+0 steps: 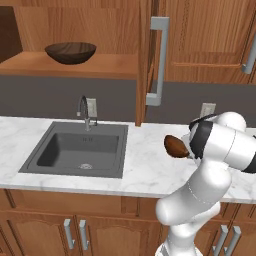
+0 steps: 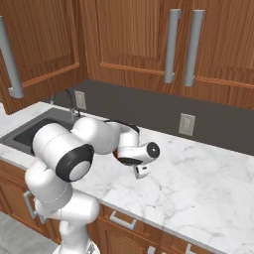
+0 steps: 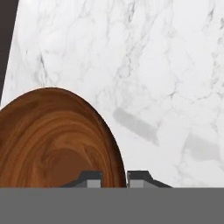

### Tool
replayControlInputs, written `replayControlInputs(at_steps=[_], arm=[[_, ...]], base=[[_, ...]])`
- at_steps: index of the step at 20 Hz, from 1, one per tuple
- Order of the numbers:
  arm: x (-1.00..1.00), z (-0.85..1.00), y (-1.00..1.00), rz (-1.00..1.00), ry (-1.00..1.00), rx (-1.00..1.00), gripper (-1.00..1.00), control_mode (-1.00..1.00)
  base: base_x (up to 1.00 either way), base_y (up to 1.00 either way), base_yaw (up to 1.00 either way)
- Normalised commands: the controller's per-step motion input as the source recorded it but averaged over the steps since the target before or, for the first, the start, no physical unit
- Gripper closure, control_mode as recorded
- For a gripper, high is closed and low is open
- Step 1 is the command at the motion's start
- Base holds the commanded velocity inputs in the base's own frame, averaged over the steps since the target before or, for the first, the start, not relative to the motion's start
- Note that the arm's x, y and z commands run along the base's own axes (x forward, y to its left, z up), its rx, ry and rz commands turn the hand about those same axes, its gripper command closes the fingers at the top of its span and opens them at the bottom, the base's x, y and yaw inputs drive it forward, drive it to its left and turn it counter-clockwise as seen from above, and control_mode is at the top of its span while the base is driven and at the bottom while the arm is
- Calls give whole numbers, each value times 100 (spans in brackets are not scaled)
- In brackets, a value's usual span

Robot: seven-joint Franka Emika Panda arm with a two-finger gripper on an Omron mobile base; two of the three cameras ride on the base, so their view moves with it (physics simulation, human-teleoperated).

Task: Pick up the bowls on the counter and stack them on top of one another in the open cabinet. Place the smaller bowl on top of the larger bowl.

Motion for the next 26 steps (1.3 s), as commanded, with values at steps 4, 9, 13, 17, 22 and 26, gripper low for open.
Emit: replayControlInputs(at_steps=[4, 9, 13, 17, 22, 26], arm=[[0, -10, 6, 0, -7, -2, 100, -100], [-4, 1, 6, 2, -9, -2, 100, -100], [-23, 15, 2, 4, -8, 0, 100, -100], [-32, 26, 1, 3, -2, 1, 100, -100], [-34, 55, 0, 5, 1, 3, 100, -100], [-37, 52, -1, 5, 3, 3, 100, -100]], base=[[0, 0, 0], [0, 0, 0], [0, 0, 0], [0, 0, 0], [0, 0, 0], [0, 0, 0]])
